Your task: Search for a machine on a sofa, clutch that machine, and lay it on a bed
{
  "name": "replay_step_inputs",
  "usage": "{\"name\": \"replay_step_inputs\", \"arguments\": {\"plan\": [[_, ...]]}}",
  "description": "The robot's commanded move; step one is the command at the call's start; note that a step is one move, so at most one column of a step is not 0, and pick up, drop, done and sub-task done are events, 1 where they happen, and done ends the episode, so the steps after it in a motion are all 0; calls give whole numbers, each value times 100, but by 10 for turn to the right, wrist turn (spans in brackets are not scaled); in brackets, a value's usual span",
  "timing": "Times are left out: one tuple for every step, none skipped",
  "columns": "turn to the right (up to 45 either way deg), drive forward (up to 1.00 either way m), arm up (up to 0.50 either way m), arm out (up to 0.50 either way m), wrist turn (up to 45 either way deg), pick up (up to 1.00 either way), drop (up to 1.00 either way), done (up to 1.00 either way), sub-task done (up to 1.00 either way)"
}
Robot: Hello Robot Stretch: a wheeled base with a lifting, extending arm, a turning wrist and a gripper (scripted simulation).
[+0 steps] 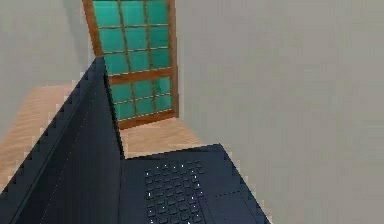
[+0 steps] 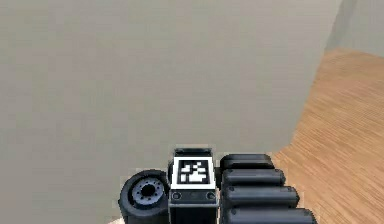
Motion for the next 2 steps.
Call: {"name": "replay_step_inputs", "arguments": {"plan": [[-390,0,0,0,0,0,0,0,0],[0,100,0,0,0,0,0,0,0]]}}
